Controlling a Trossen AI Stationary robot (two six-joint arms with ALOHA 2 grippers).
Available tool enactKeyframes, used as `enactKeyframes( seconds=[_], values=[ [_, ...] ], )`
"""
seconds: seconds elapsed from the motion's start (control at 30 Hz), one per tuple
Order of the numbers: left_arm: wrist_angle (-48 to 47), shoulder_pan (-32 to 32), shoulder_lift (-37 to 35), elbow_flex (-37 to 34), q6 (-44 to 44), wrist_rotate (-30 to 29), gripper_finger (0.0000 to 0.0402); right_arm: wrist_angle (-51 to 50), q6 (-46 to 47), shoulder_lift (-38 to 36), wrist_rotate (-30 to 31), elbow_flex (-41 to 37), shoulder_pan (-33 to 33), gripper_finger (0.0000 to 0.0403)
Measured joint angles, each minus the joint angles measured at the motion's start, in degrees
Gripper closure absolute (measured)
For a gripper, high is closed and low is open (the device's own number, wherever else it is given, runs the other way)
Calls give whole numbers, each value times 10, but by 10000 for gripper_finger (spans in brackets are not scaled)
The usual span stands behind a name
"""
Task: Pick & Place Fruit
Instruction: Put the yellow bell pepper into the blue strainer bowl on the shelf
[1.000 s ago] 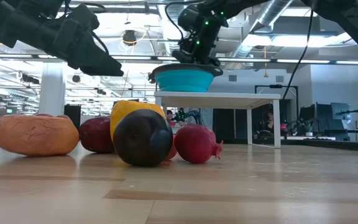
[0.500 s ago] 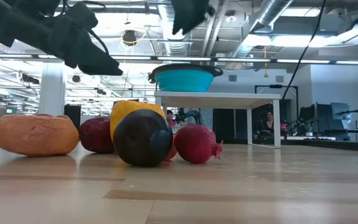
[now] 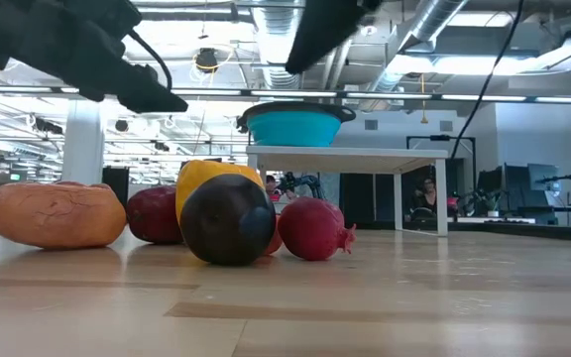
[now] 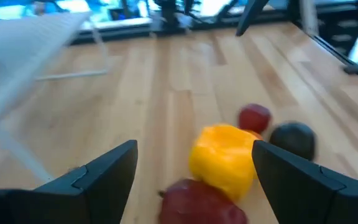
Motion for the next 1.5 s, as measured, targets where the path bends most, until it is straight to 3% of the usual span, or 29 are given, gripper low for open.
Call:
enactKeyframes(
  seconds=[0.2, 0.43, 0.63, 0.83, 1.0, 1.5],
  values=[
    [40, -13, 115, 28, 25, 7, 92, 34, 190, 0, 89, -120, 52, 159],
    [43, -12, 260, 138, 94, 73, 65, 109, 353, 0, 92, -235, 77, 159],
    [-11, -3, 325, 195, 101, 80, 31, 189, 341, 0, 92, -260, 91, 159],
    [-14, 16, 359, 202, 101, 93, 23, 230, 288, 0, 91, -262, 83, 159],
    [-15, 24, 367, 202, 99, 92, 31, 256, 248, 0, 86, -262, 76, 159],
    [-3, 38, 364, 187, 97, 108, 82, 265, 245, 0, 85, -262, 74, 159]
  ],
)
